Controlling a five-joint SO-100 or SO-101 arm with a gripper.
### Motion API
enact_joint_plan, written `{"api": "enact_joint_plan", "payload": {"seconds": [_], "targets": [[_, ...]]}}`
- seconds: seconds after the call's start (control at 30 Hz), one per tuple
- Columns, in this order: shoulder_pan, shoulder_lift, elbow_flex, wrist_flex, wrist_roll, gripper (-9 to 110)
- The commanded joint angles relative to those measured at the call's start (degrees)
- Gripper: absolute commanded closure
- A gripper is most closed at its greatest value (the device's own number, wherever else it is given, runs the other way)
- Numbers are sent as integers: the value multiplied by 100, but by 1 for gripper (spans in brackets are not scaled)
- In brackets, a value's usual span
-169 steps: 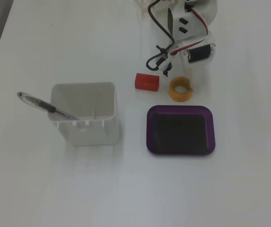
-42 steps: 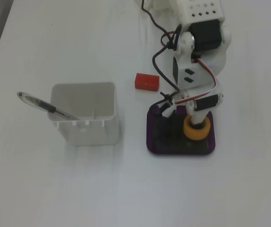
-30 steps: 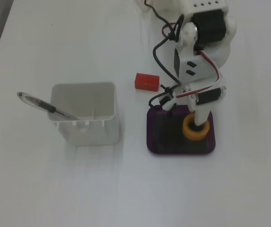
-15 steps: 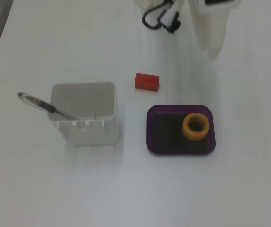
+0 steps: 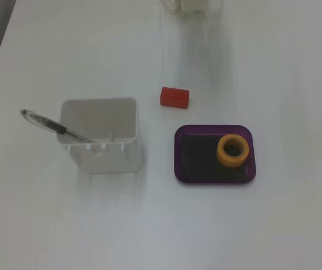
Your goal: Grab up the yellow tape and put it in the box.
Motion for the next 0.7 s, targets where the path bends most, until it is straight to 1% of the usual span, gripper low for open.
{"api": "enact_joint_plan", "payload": {"seconds": [0.0,0.2,0.37,0.57,0.67], "targets": [[79,1090,1389,-624,9,90],[70,2795,3454,-1459,9,90],[88,4184,4790,-1837,9,90],[105,5695,5933,-1942,18,90],[316,6249,6363,-1881,53,90]]}}
